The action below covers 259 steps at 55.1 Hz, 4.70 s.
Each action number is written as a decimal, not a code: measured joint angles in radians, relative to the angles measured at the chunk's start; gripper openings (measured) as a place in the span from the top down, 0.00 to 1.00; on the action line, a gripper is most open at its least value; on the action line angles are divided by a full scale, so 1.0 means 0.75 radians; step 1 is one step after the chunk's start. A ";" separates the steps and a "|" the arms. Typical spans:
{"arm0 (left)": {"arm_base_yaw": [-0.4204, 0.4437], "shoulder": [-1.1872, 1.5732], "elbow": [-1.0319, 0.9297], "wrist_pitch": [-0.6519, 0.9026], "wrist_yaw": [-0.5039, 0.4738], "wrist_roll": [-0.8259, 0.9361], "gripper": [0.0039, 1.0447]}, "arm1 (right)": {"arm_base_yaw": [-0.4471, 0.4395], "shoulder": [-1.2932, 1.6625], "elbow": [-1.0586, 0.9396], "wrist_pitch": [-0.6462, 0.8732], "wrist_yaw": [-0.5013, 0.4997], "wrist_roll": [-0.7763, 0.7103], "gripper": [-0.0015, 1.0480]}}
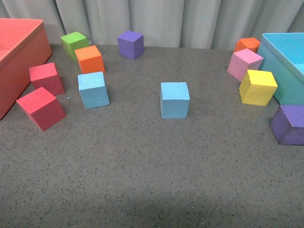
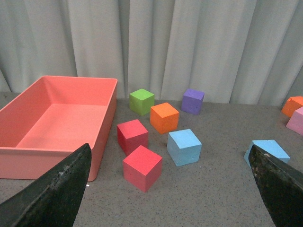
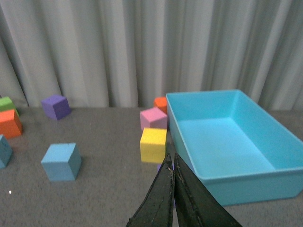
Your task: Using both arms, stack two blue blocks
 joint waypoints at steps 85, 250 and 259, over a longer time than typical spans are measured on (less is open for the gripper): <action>-0.229 2.590 1.462 -0.010 -0.168 -0.403 0.06 | 0.000 -0.011 0.000 -0.007 0.000 -0.001 0.09; -0.465 2.190 0.672 1.549 -0.473 -0.024 0.84 | 0.000 -0.011 0.000 -0.007 -0.001 -0.001 0.09; -0.381 2.074 0.445 1.564 -0.371 -0.014 0.97 | 0.000 -0.011 0.000 -0.007 0.001 -0.001 0.09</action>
